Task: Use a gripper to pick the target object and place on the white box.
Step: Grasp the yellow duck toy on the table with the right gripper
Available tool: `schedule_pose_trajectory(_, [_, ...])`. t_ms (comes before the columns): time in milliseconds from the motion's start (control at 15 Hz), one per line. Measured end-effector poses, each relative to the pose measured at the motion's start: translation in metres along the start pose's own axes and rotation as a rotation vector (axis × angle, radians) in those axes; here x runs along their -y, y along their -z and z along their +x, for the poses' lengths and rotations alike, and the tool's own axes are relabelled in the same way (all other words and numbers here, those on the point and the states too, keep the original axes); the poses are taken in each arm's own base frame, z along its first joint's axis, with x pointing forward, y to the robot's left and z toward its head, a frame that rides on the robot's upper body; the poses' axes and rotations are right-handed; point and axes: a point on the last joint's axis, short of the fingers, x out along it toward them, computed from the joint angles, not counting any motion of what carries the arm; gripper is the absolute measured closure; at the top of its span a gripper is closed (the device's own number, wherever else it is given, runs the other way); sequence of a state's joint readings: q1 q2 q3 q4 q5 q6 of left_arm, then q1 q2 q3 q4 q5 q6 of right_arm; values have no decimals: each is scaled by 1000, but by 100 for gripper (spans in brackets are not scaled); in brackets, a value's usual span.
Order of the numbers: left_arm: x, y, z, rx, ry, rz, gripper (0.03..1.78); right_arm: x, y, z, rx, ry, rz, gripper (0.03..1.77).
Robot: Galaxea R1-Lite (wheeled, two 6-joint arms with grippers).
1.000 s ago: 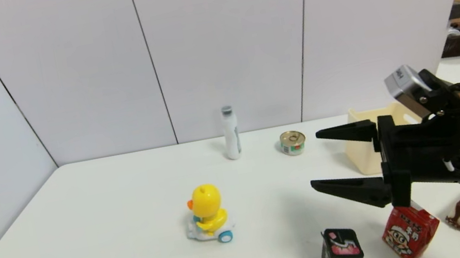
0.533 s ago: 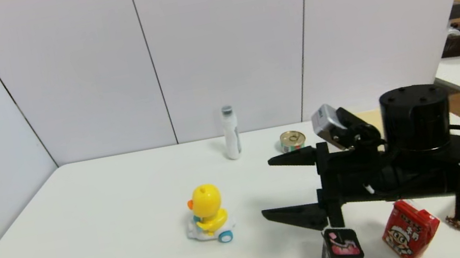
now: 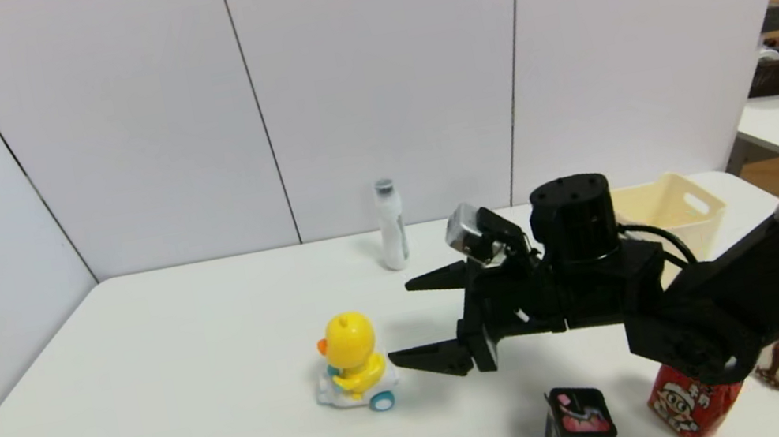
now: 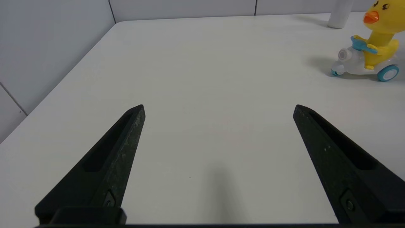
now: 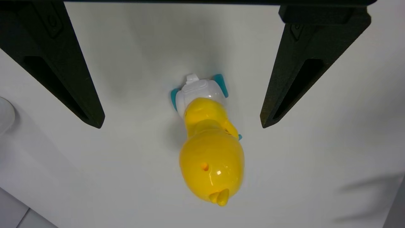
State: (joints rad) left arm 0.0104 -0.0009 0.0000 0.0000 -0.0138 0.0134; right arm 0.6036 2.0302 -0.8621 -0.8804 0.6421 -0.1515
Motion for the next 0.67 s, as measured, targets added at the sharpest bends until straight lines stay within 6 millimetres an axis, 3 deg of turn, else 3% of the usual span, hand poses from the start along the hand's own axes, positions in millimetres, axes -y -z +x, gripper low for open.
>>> schedule_pose_trajectory(267, [0,0,0,0,0,0,12,-1,11,21,-22,-35,10,10])
schedule_pose_trajectory(667, [0,0,0,0,0,0,12,-7,19,38,-38,-72,14,10])
